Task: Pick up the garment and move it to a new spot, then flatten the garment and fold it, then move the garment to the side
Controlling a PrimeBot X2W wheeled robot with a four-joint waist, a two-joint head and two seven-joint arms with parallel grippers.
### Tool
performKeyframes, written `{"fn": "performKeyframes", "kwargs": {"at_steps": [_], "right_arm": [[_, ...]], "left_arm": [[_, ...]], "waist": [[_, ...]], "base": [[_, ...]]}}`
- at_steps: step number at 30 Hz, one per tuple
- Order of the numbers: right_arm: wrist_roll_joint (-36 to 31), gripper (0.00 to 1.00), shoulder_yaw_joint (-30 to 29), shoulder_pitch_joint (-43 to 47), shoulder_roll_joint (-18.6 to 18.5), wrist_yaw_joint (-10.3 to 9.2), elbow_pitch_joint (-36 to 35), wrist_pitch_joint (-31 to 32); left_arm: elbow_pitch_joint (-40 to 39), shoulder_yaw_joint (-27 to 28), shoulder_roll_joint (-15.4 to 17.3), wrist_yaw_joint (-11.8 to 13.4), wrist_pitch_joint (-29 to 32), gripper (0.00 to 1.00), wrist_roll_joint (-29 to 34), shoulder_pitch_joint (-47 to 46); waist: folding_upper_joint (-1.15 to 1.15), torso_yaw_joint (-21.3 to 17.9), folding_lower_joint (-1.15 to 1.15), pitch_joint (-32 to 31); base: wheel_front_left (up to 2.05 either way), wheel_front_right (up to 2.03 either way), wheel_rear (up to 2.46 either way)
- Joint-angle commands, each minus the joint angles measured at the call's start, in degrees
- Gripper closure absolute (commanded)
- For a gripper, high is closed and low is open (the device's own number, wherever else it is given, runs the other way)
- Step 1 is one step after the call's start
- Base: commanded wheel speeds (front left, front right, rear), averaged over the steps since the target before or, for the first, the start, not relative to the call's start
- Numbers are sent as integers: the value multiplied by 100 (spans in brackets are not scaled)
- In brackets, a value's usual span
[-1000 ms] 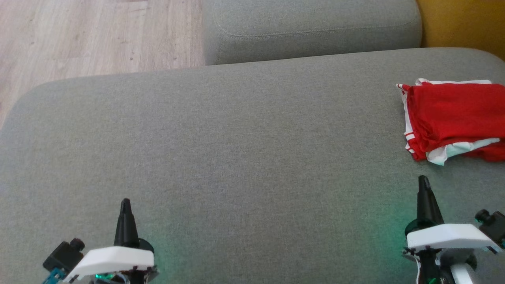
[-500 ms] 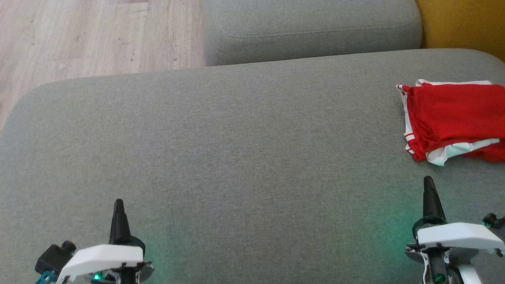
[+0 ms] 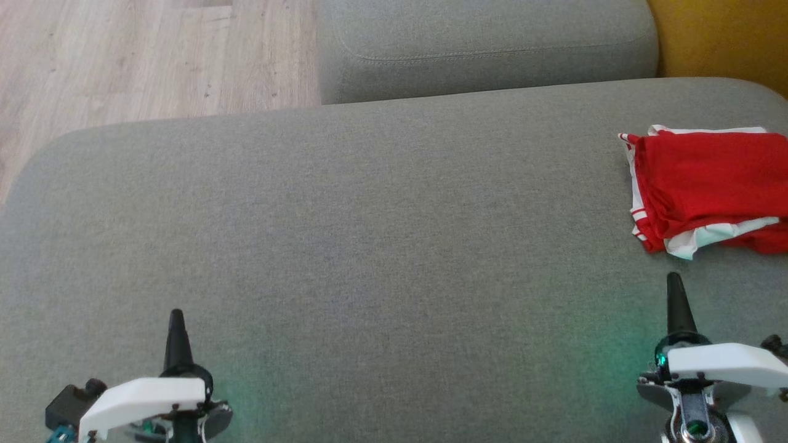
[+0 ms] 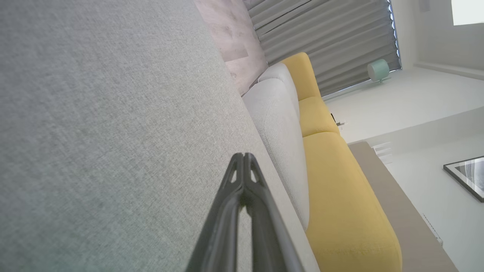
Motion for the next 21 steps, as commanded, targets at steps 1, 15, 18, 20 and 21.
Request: {"fn": "performKeyframes", "kwargs": {"at_steps": [1, 15, 18, 20, 21], "right_arm": [[198, 100, 43, -325, -111, 14, -226, 56], [1181, 100, -60, -388, -112, 16, -262, 305], [1377, 100, -81, -401, -111, 17, -269, 356], [1440, 100, -87, -405, -111, 17, -271, 372], [1440, 100, -87, -405, -111, 17, -271, 372]], "left_arm": [[-219, 202, 55, -54, 49, 100, -150, -296], [-289, 412, 58, -65, 305, 100, -938, -338], [-303, 454, 58, -67, 357, 100, -1096, -346], [-308, 468, 58, -68, 373, 100, -1147, -349], [-308, 468, 58, -68, 373, 100, -1147, -349]], "waist": [[0, 1, 0, -2], [0, 7, 0, -23], [0, 8, 0, -27], [0, 8, 0, -29], [0, 8, 0, -29]], "base": [[0, 0, 0], [0, 0, 0], [0, 0, 0], [0, 0, 0], [0, 0, 0]]}}
